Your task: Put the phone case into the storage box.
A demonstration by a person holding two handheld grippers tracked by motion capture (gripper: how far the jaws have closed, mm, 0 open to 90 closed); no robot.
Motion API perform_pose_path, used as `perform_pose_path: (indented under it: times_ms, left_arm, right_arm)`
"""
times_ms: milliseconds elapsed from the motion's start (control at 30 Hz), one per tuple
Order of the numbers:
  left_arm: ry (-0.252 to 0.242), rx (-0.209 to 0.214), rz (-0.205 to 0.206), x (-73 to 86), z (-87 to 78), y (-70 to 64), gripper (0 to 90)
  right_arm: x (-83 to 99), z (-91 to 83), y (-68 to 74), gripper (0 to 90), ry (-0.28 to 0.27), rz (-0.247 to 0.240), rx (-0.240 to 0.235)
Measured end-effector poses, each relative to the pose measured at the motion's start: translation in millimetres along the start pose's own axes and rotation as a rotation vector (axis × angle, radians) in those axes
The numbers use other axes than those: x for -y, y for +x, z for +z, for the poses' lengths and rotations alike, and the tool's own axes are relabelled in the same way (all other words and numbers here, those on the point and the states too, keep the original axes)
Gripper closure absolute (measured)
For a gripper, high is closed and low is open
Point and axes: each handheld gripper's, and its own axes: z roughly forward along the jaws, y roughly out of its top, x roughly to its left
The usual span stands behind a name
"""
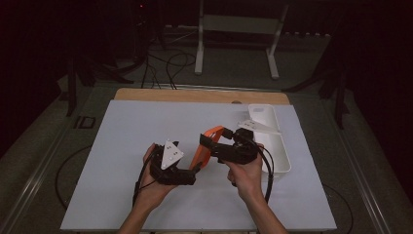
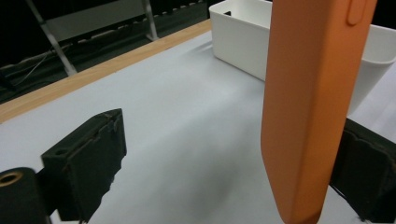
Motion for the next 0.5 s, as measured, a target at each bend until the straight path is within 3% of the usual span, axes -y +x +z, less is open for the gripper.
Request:
perform_pose_path:
  times_ms: [167,500]
  left_arm:
    - [0.0,-0.023,0.007,0.3,-1.9,2.2,3.6]
    - [-0.017,-0.015,-0.002,1.0,-8.7,8.0,1.0]
  right_arm:
    - [0.4,1.1,0.2,16.6,0.004,-0.01,0.001]
    - [-0.8,1.5,0.0,16.6,-0.001,-0.012,0.012]
